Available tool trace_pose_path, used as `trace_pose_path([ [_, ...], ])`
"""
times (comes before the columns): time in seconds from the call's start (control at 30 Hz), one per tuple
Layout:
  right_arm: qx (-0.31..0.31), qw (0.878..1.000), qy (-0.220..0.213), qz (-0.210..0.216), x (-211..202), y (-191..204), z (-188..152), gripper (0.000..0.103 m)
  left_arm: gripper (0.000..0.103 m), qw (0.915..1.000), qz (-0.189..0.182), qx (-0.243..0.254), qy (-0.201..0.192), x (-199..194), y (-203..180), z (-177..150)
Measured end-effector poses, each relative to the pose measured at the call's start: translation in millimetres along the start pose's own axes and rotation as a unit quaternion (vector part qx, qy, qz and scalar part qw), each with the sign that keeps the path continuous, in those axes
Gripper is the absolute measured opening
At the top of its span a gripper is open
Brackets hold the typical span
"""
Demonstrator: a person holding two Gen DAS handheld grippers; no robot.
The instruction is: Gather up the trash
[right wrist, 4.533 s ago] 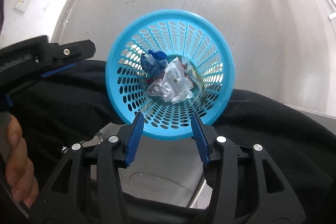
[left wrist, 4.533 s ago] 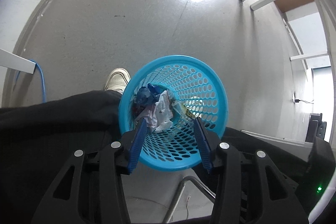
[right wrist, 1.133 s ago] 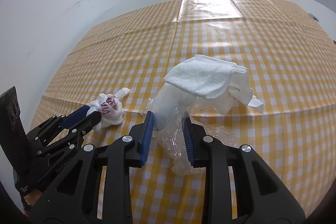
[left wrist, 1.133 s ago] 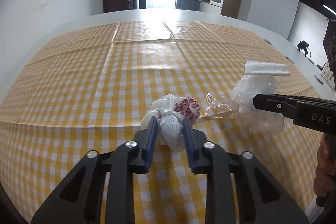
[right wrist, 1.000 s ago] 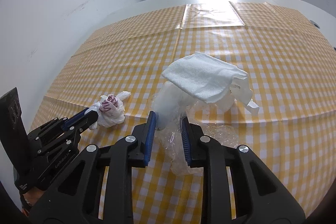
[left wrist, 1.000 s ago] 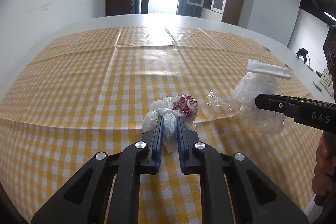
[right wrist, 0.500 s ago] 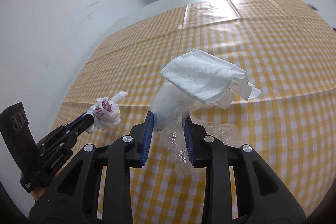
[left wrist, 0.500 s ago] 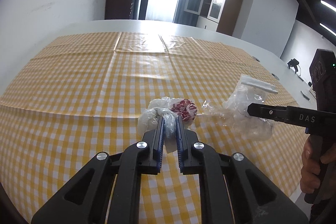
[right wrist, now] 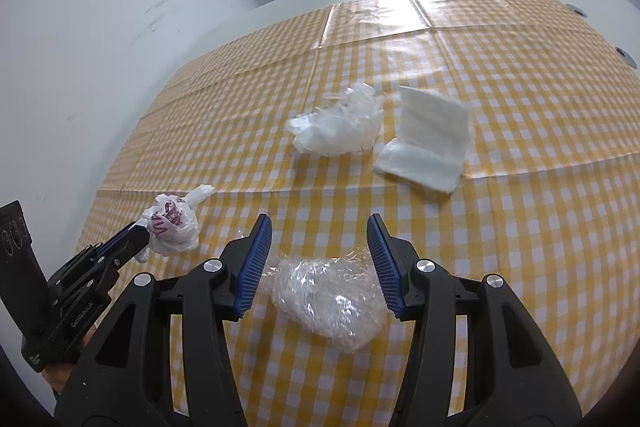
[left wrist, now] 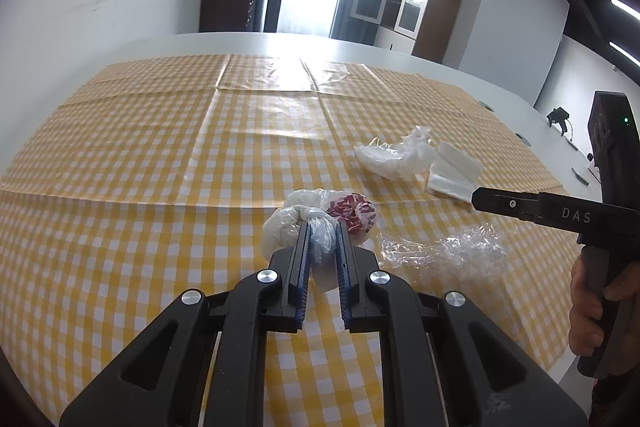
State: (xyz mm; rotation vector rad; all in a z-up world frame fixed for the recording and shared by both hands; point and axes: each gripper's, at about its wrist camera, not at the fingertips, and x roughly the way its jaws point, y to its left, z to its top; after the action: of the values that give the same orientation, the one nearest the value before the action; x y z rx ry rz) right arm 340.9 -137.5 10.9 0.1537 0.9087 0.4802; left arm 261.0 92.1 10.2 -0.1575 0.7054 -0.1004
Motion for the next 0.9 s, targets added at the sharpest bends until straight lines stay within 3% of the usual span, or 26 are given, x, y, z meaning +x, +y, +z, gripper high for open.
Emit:
trace_pose_path([
  [0.27,-0.018,1.000,-0.001,-0.026,16.0,1.8,17.9,0.049,0.011,0.9998,0.001,-0.010,0.014,18.3,12.4,-1.4],
  [0.33,-0.020,0.999,-0.001,-0.030,21.0,1.9,21.3,0.055,0.011,0.9998,-0.001,-0.011,0.016,21.1,14.4,-0.8],
  [0.6,-0.033,0.998,0.001,-0.057,47.0,1.2,49.8,0.059,0.011,0.9996,-0.004,-0.003,0.028,33.8,20.1,-3.4],
  [0.9,-0.035,0.997,0.021,-0.061,80.0,1.9,75.1,0.057,0.012,0.9990,-0.002,-0.007,0.044,45.3,32.2,-8.4],
])
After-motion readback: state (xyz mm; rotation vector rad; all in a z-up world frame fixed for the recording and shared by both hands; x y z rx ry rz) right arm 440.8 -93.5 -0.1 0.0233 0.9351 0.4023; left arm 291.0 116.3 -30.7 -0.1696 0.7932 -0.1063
